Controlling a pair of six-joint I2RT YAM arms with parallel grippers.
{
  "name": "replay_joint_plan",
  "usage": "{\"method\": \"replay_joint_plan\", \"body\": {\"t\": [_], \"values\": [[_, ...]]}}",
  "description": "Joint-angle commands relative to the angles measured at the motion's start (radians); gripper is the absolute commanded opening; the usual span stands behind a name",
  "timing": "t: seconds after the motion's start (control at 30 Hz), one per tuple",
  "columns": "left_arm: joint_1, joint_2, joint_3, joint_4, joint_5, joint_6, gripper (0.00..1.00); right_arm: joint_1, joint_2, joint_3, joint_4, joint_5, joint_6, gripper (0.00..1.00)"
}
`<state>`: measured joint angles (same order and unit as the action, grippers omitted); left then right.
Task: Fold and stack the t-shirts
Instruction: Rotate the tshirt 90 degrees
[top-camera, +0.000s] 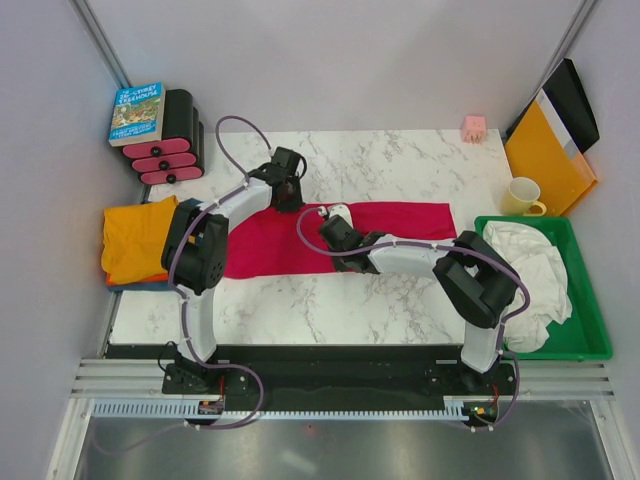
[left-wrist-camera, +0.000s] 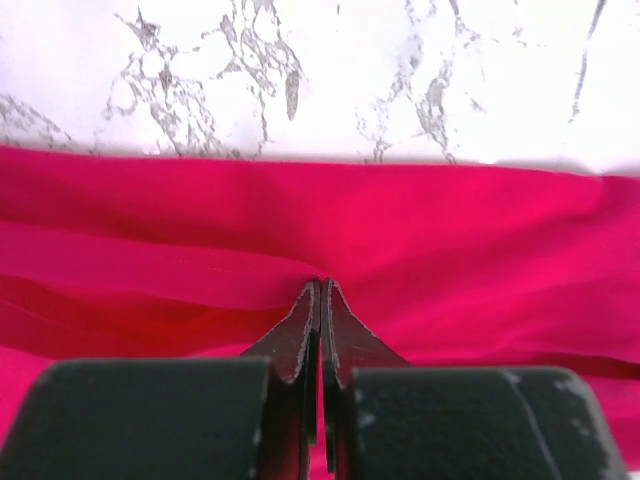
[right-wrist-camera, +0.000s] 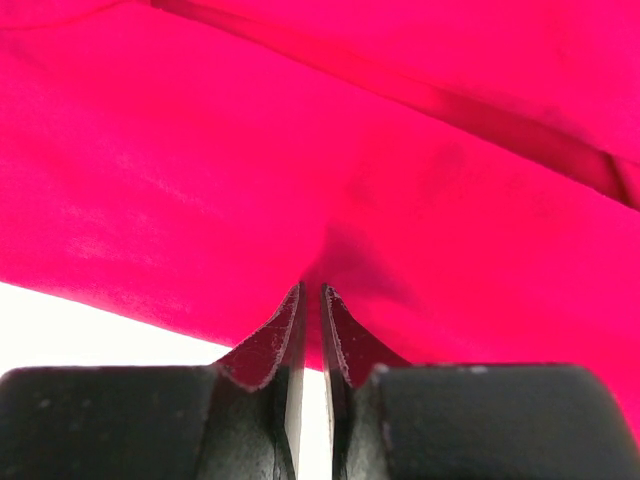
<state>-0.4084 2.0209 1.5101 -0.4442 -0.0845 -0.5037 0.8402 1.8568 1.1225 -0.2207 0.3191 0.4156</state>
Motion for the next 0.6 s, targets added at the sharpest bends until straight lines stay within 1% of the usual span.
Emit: {"method": "replay_joint_plan", "body": {"t": [0.0, 0.07, 0.13, 0.17, 0.2, 0.23, 0.27, 0.3, 0.4, 0.43, 0.47, 0.53, 0.57], "values": [[-0.007, 0.032, 0.093, -0.027, -0.066, 0.102, 0.07, 0.002, -0.022, -0.013, 0.018, 0.0, 0.008, 0.17], [-0.007, 0.015, 0.111, -0.04, -0.092, 0.102, 0.15, 0.002, -0.033, -0.016, 0.015, 0.005, 0.011, 0.17], [-0.007, -0.022, 0.099, -0.039, -0.132, 0.085, 0.37, -0.001, -0.042, -0.012, 0.011, 0.017, 0.012, 0.18], [-0.007, -0.062, 0.093, -0.033, -0.141, 0.08, 0.44, 0.0, -0.054, -0.006, 0.003, 0.021, 0.017, 0.19], [-0.007, -0.082, 0.087, -0.033, -0.159, 0.068, 0.59, 0.0, -0.062, 0.0, 0.001, 0.024, 0.017, 0.2], [-0.009, -0.103, 0.076, -0.033, -0.161, 0.065, 0.7, -0.001, -0.07, 0.005, -0.002, 0.037, 0.018, 0.21], [-0.007, -0.15, 0.065, -0.028, -0.162, 0.062, 0.81, 0.0, -0.086, 0.016, -0.012, 0.041, 0.018, 0.22], [-0.007, -0.174, 0.053, -0.028, -0.164, 0.054, 0.88, 0.0, -0.093, 0.022, -0.012, 0.047, 0.022, 0.23], [-0.007, -0.256, -0.017, -0.031, -0.149, 0.015, 0.89, 0.0, -0.105, 0.04, -0.025, 0.07, 0.02, 0.24], [-0.007, -0.28, -0.075, -0.034, -0.143, 0.002, 0.88, -0.001, -0.104, 0.046, -0.032, 0.077, 0.019, 0.23], [-0.009, -0.298, -0.106, -0.039, -0.138, -0.013, 0.82, -0.007, -0.102, 0.059, -0.035, 0.098, 0.017, 0.22], [-0.007, -0.361, -0.22, -0.048, -0.115, -0.067, 0.79, -0.032, -0.091, 0.08, -0.051, 0.116, 0.014, 0.2], [-0.007, -0.379, -0.259, -0.048, -0.104, -0.093, 0.76, -0.083, -0.084, 0.086, -0.051, 0.107, 0.017, 0.18]]}}
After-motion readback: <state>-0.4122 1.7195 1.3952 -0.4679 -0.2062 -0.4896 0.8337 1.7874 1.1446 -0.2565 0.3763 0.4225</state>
